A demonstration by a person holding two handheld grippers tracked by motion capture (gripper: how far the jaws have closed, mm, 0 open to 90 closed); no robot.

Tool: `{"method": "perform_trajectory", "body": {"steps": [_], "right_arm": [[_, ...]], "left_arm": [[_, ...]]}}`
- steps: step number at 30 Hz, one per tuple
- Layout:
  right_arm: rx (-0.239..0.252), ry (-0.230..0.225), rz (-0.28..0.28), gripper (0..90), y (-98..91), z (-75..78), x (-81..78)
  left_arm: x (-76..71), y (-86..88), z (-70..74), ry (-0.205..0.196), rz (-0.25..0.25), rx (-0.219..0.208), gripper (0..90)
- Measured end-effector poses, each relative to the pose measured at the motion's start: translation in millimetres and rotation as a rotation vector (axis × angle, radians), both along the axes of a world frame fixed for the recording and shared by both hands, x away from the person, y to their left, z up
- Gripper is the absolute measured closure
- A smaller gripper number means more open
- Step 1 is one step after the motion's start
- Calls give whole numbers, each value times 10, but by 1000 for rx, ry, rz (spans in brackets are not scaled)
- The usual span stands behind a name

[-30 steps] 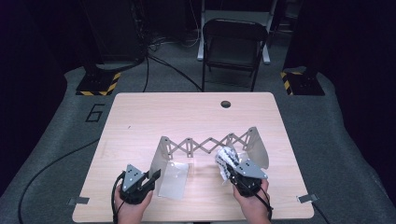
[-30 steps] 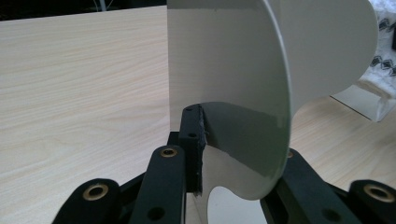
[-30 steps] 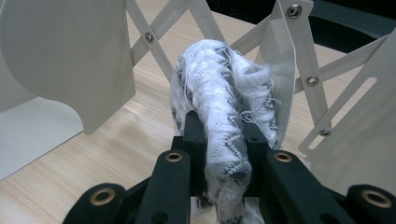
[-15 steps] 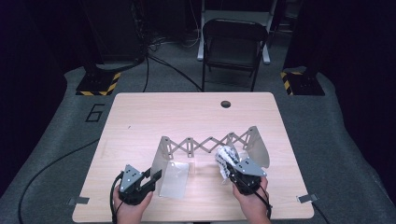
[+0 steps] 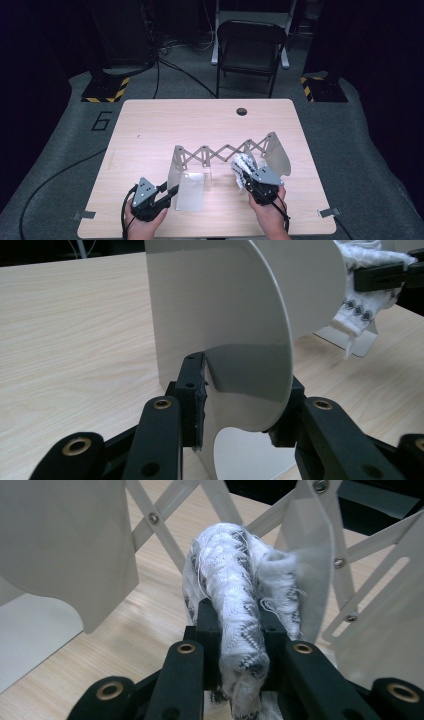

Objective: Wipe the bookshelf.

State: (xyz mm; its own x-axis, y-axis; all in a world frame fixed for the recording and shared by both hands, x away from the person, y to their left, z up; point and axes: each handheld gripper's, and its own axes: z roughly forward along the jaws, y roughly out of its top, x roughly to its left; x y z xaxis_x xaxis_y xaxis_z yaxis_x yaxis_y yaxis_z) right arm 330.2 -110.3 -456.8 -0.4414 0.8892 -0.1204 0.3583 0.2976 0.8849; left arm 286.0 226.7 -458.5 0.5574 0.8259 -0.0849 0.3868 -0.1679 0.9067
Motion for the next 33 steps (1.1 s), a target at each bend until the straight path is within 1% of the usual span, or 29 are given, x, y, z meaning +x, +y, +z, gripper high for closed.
{"method": "perform_trajectory", "body": {"steps": [2, 3, 4, 5, 7, 8, 10, 12, 13, 14, 15, 16, 17, 18, 19, 20, 21, 22, 23, 24, 25, 26, 27, 28, 29, 30, 32, 33], "right_arm": [[-8, 14, 5, 775, 55, -8, -13], [-10, 8, 7, 775, 97, -12, -16], [-6, 13, 7, 775, 128, -8, -15], [-3, 12, 12, 775, 154, -2, -7], [10, 12, 11, 775, 207, 21, 12], [17, 10, 15, 775, 229, 38, 26], [35, 5, 17, 774, 271, 76, 49], [37, -13, 23, 774, 309, 122, 82], [48, -9, 16, 774, 332, 154, 98], [54, -12, 21, 774, 343, 174, 116], [59, -12, 23, 774, 355, 186, 127], [59, -22, 27, 774, 374, 194, 144], [58, -21, 24, 774, 385, 196, 148], [63, -32, 24, 773, 400, 183, 170], [56, -20, 21, 773, 406, 172, 181], [51, -18, 22, 773, 412, 153, 198], [37, -2, 19, 773, 424, 115, 223], [34, 9, 16, 773, 435, 88, 233], [24, 10, 13, 773, 439, 48, 247], [9, 31, 14, 773, 440, 6, 264], [7, 38, 11, 773, 442, -18, 271], [7, 48, 11, 773, 443, -36, 277], [10, 49, 11, 773, 444, -32, 277], [20, 39, 14, 773, 442, -7, 274], [39, 18, 15, 774, 443, 54, 254], [47, 4, 16, 774, 445, 99, 242], [70, -37, 24, 773, 457, 225, 221], [65, -38, 29, 773, 455, 249, 220]], "left_arm": [[4, 1, -5, -1, -2, -7, 656], [3, 5, -2, 4, -7, -4, 655], [3, 2, -4, 2, -7, -6, 655], [-1, 0, -4, 8, -9, -6, 653], [-2, -7, -5, 3, -10, -7, 648], [-4, -8, -3, 9, -18, -6, 644], [-9, -20, -6, 2, -22, -7, 636], [-14, -28, -6, 8, -33, -6, 627], [-14, -33, -8, 9, -37, -6, 621], [-14, -44, -16, 1, -33, -9, 616], [-18, -50, -17, 6, -42, -6, 612], [-20, -49, -15, 16, -55, -4, 607], [-16, -64, -26, 1, -52, -4, 604], [-19, -68, -24, 11, -63, 2, 600], [-21, -75, -28, 8, -65, 4, 597], [-20, -88, -35, -1, -64, 3, 597], [-24, -84, -28, 10, -78, 12, 597], [-28, -99, -36, 5, -74, 10, 597], [-31, -103, -34, 9, -83, 12, 597], [-31, -104, -33, 10, -88, 15, 596], [-32, -118, -43, 3, -77, 18, 596], [-26, -113, -43, 0, -84, 27, 594], [-25, -116, -48, 0, -85, 26, 591], [-20, -110, -51, 5, -96, 34, 587], [-15, -111, -57, 1, -94, 39, 583], [-12, -115, -67, -5, -92, 41, 583], [-3, -119, -79, -3, -88, 38, 583], [-2, -118, -83, -2, -89, 43, 583]]}}
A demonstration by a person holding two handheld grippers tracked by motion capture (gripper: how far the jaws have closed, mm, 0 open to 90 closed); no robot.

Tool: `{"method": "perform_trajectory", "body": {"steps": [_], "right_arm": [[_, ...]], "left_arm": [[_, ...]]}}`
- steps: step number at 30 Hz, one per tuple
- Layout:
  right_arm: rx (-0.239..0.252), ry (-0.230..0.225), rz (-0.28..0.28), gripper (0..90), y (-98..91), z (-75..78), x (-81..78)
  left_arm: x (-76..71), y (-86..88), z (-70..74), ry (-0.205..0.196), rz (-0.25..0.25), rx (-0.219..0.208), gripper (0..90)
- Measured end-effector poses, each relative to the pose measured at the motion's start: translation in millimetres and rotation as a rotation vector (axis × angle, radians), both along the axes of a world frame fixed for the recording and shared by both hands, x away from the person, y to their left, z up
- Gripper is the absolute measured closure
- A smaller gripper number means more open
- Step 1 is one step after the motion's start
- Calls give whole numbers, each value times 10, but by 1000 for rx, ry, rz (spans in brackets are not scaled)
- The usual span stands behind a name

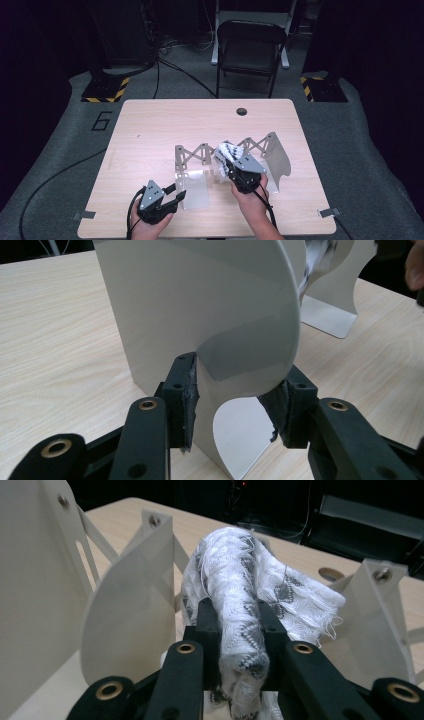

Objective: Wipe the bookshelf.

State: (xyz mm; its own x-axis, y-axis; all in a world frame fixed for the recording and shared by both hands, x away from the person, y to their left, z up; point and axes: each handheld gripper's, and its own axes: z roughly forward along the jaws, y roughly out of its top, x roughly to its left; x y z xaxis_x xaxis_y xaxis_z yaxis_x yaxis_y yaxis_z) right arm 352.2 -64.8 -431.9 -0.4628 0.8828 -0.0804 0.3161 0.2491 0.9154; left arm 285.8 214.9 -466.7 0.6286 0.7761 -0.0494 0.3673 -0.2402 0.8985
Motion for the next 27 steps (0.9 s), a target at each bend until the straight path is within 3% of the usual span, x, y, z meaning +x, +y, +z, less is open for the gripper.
{"method": "perform_trajectory", "body": {"steps": [3, 9, 12, 18, 21, 23, 27], "right_arm": [[3, 10, -5, 773, 15, -39, 24], [-41, 95, -15, 773, 19, -336, 86], [-34, 112, -23, 772, 2, -355, 108], [45, -2, -23, 772, -45, 8, 28], [43, -42, -15, 772, -53, 69, -17], [19, -23, -20, 772, -38, 30, -11], [-16, 58, -37, 772, -29, -188, 44]], "left_arm": [[0, 1, -6, 9, -4, 1, 585], [15, 1, -19, 3, -2, 4, 587], [18, 2, -20, 1, 0, 5, 587], [12, 4, -18, 8, -5, 8, 587], [16, 5, -19, 3, -5, 8, 586], [14, 9, -14, 13, -11, 13, 587], [15, 6, -22, 6, -5, 6, 587]]}}
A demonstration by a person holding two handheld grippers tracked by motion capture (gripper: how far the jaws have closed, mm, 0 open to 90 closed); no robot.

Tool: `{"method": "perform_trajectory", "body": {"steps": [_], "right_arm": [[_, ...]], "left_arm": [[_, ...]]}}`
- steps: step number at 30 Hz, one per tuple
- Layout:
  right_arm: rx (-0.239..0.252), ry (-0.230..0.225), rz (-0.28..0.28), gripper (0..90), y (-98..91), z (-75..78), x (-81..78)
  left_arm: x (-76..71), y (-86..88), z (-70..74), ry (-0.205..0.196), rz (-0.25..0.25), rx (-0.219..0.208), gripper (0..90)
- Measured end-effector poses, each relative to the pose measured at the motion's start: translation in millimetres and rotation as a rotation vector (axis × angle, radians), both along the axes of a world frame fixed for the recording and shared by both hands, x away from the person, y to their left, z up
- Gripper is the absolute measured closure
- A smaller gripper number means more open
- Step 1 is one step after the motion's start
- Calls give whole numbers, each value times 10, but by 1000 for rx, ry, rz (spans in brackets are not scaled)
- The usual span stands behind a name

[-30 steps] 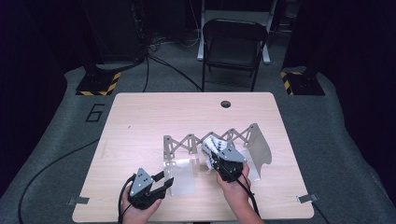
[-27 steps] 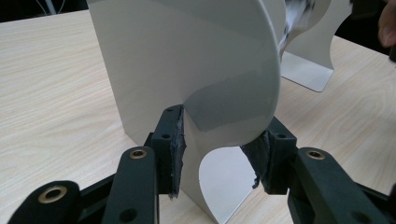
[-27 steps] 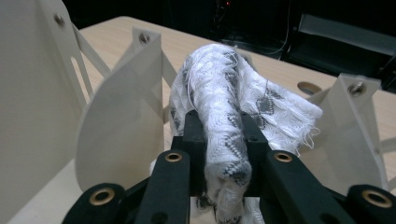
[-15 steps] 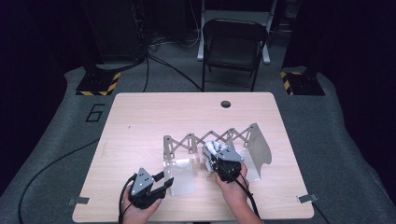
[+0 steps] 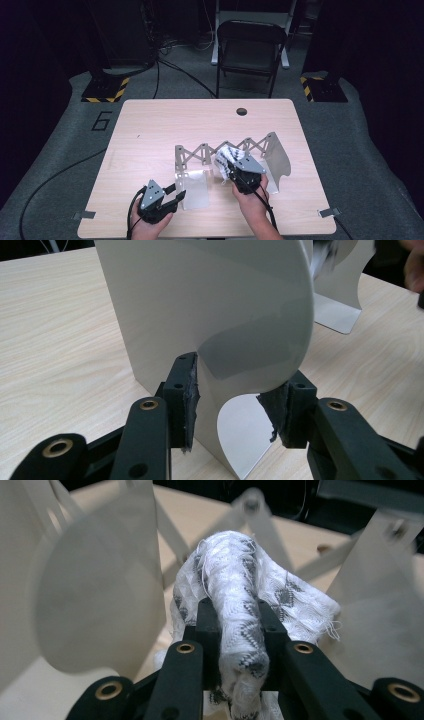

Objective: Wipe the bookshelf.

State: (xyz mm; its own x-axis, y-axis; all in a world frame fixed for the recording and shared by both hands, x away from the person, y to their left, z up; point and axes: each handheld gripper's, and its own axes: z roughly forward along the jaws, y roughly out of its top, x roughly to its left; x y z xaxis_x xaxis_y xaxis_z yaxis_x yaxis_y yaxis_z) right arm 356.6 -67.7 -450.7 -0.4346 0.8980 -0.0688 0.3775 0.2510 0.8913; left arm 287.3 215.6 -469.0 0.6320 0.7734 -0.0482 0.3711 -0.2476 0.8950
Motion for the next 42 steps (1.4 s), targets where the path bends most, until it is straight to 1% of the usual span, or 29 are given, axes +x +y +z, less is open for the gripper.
{"method": "perform_trajectory", "body": {"steps": [1, 4, 7, 8, 9, 10, 12, 13, 14, 16, 17, 18, 19, 21, 22, 23, 24, 26, 27, 28, 30, 32, 33, 34, 35, 36, 37, 39, 42], "right_arm": [[-15, 11, 1, 772, -3, -67, 14], [-43, 49, -11, 772, -9, -177, 27], [-55, 55, -11, 772, -14, -198, 33], [-45, 55, -13, 773, -16, -182, 31], [-31, 34, -16, 772, -26, -141, 26], [-23, 29, -18, 773, -35, -93, 13], [13, -31, -20, 773, -54, 62, -29], [28, -60, -21, 773, -59, 143, -50], [39, -93, -16, 772, -62, 231, -78], [48, -137, -21, 773, -61, 319, -113], [35, -124, -14, 773, -66, 341, -124], [34, -128, -17, 773, -58, 331, -117], [16, -121, -20, 773, -47, 288, -104], [-9, -70, -23, 772, -28, 169, -71], [-20, -55, -25, 772, -22, 117, -58], [-40, -17, -23, 772, -13, 29, -32], [-50, -8, -21, 772, -14, -26, -13], [-65, 52, -33, 772, -11, -160, 17], [-67, 58, -31, 772, -14, -191, 21], [-69, 57, -31, 772, -17, -194, 18], [-49, 31, -31, 772, -34, -142, 9], [-11, -12, -40, 772, -58, -14, -19], [6, -40, -45, 772, -71, 83, -41], [13, -48, -42, 772, -82, 144, -56], [31, -75, -41, 772, -89, 225, -72], [42, -89, -37, 772, -93, 277, -83], [50, -98, -37, 772, -90, 304, -89], [44, -95, -26, 772, -78, 316, -94], [29, -61, -11, 772, -52, 195, -72]], "left_arm": [[-1, -5, -4, 4, 3, -8, 586], [4, -4, -7, 1, 4, -3, 587], [6, 0, -6, 1, -1, 0, 587], [5, 0, -4, 2, 0, 4, 587], [5, 2, -1, 5, -3, 5, 587], [2, 1, 0, 8, -5, 3, 586], [7, 0, -7, -2, 1, 3, 586], [6, -3, -10, 2, 2, -2, 586], [6, 1, -5, 5, -3, 3, 586], [5, -1, -5, -1, 4, 5, 586], [6, 4, -3, 2, -3, 5, 585], [7, 5, -1, 5, -5, 9, 586], [6, 5, -1, 5, -4, 9, 586], [6, 0, -4, 3, -1, 4, 585], [6, 1, -5, 3, -2, 4, 585], [7, 1, -6, 3, -2, 4, 585], [12, 3, -8, 0, -4, 4, 585], [12, 9, -5, 6, -11, 9, 585], [13, 4, -11, 0, -5, 5, 585], [14, 4, -12, -1, -3, 3, 585], [13, 5, -11, 2, -7, 5, 584], [14, 1, -14, -2, -1, 0, 584], [13, 2, -13, -2, -2, 2, 585], [12, 8, -6, 6, -10, 9, 585], [12, 9, -6, 6, -10, 8, 585], [13, 0, -14, -3, 1, 1, 585], [13, 4, -9, 3, -5, 5, 585], [13, 5, -8, 6, -8, 5, 585], [15, 8, -9, 4, -10, 10, 585]]}}
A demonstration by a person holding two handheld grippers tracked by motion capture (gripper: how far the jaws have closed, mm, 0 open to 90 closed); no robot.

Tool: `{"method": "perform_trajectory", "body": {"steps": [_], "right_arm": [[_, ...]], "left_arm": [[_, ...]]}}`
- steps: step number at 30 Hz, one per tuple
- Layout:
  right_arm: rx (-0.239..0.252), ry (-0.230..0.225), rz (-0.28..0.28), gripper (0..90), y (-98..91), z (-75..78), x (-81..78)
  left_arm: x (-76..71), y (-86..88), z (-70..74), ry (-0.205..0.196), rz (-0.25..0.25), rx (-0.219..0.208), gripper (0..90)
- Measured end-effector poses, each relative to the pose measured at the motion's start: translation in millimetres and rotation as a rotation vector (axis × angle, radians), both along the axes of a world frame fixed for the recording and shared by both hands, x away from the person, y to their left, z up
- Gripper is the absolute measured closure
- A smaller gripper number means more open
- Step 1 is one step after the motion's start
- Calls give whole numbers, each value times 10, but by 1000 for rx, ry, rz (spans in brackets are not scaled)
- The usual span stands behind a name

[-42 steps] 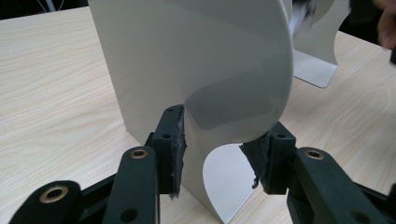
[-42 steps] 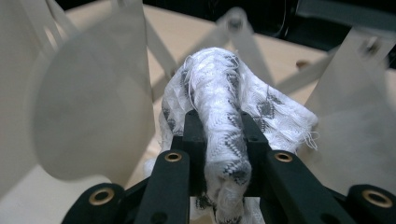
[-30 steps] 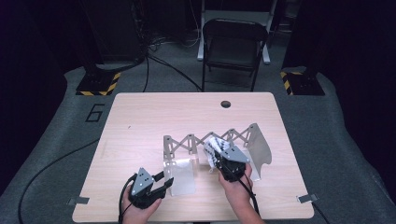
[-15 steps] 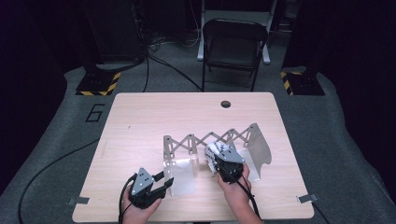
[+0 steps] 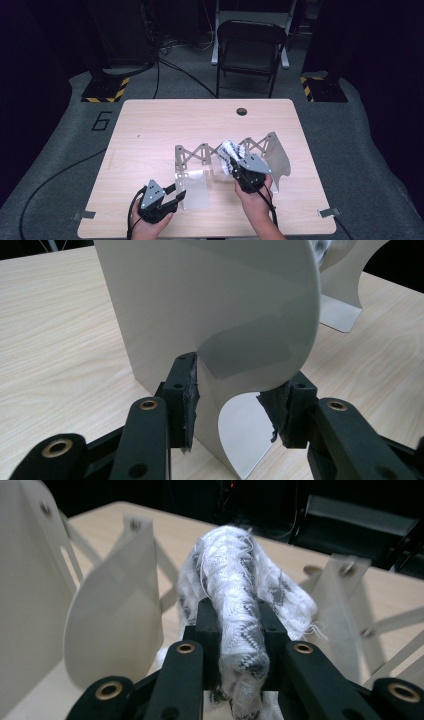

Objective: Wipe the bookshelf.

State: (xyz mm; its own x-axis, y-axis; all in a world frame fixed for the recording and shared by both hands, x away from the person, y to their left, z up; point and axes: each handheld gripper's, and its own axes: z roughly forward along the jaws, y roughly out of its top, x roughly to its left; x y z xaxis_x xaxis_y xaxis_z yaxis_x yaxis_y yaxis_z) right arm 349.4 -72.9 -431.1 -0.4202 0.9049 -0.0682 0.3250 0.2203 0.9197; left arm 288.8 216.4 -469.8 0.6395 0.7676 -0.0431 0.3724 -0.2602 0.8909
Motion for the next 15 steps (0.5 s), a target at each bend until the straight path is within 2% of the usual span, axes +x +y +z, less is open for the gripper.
{"method": "perform_trajectory", "body": {"steps": [1, 2, 4, 6, 8, 10, 12, 15], "right_arm": [[-14, 21, 2, 772, 9, -52, 6], [-26, 55, 5, 772, 23, -140, 27], [-40, 87, 11, 772, 42, -244, 51], [-58, 116, 14, 772, 64, -328, 69], [-64, 119, 26, 772, 87, -342, 74], [-43, 91, 41, 772, 106, -276, 66], [-21, 32, 52, 772, 127, -123, 24], [12, -26, 64, 772, 152, 48, -10]], "left_arm": [[1, -7, -8, -8, 8, -6, 585], [-4, -6, -6, 5, 4, -7, 585], [-2, -4, -5, 8, 1, -5, 586], [-2, -5, -6, 6, 2, -6, 585], [-1, -10, -12, 0, 8, -11, 585], [-2, -4, -6, 8, 1, -5, 585], [-1, -4, -7, 8, 1, -5, 586], [-1, -3, -6, 7, 0, -4, 585]]}}
